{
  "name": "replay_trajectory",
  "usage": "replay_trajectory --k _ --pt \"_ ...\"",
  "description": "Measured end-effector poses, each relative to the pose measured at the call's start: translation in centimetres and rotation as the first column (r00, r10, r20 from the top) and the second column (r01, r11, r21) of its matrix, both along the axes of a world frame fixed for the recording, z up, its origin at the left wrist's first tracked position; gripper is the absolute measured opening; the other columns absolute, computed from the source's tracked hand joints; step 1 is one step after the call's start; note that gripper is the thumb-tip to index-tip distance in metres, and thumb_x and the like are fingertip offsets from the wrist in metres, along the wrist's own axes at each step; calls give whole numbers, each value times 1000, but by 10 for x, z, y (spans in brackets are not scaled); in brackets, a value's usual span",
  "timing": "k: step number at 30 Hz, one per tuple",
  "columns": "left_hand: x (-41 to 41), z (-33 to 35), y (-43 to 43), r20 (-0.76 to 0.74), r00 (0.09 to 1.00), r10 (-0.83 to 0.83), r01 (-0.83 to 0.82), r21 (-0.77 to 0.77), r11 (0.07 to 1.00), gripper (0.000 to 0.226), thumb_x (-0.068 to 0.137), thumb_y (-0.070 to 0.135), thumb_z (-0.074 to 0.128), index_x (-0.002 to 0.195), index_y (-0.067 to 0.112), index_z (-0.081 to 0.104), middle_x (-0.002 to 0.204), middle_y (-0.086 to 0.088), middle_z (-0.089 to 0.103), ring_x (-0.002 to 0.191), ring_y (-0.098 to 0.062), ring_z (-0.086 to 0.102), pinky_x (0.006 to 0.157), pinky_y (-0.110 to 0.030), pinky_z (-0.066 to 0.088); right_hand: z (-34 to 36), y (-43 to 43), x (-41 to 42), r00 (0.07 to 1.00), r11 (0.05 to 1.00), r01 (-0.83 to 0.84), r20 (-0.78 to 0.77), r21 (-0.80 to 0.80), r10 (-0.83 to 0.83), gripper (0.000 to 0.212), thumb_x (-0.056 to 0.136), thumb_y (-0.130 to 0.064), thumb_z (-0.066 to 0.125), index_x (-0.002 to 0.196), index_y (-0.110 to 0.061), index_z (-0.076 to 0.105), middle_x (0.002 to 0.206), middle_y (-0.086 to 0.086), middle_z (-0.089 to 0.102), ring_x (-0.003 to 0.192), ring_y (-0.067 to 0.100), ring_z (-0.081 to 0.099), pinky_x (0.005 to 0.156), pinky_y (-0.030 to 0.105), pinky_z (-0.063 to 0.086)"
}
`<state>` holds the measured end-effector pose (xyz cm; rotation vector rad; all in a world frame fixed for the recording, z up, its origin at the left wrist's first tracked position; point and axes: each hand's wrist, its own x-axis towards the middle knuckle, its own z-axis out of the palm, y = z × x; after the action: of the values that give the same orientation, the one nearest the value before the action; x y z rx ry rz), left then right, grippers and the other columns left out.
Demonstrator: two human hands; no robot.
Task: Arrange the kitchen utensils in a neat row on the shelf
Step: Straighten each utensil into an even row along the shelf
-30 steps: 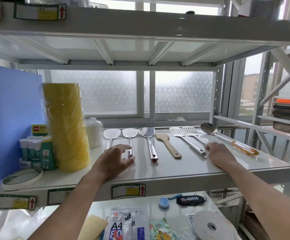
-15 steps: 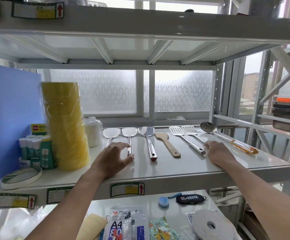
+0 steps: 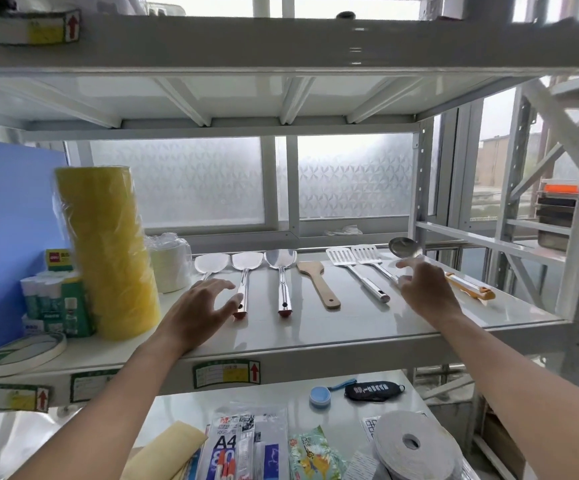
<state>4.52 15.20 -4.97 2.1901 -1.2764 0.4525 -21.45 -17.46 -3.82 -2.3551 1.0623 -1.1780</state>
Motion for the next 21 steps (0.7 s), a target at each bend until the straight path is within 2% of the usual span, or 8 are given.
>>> replay_trajectory --k 3,6,9,12,15,21 --pt "-1 0 1 -14 1000 10 -10 -13 1000 67 88 70 37 128 23 64 135 6 64 129 -13 53 107 -37 42 4 -16 -27 999 991 50 -11 -123 -52 32 85 -1 55 112 -8 72 111 26 72 102 42 69 89 42 54" --pt "-2 0 1 -37 999 12 -12 -18 1000 68 87 71 36 126 24 65 133 7 65 127 -13 54 106 -38 43 0 -45 -52 985 969 129 -90 -212 -150 26 84 -2 61 107 -4 72 111 28 70 100 44 67 89 45 53" --pt "-1 0 0 -56 998 11 -12 -19 1000 68 86 73 37 126 25 65 132 7 65 124 -12 56 105 -38 44 -4 -62 -61 971 979 156 -160 -132 -177 24 88 -11 63 110 -5 72 106 28 71 96 44 67 86 48 56" --pt "-1 0 -2 -61 998 13 -14 -17 1000 70 84 73 38 127 25 65 131 5 66 123 -13 57 104 -38 45 -5 -66 -60 960 986 157 -227 -52 -164 29 90 -11 57 116 -12 70 109 26 71 97 43 68 83 46 54" --pt "-1 -1 -2 -62 998 5 -7 -21 1000 72 83 73 39 128 24 65 131 4 66 122 -14 57 103 -36 44 -6 -68 -63 961 986 166 -224 -4 -162 38 85 -6 55 119 -16 72 107 25 72 98 41 68 84 44 54" --pt "1 -1 0 -87 996 2 -4 -15 1000 68 84 73 41 125 25 66 129 5 67 120 -12 59 102 -38 46 -6 -68 -63 966 990 143 -219 -1 -139 37 85 -3 58 116 -13 75 106 27 72 99 43 67 87 46 54"
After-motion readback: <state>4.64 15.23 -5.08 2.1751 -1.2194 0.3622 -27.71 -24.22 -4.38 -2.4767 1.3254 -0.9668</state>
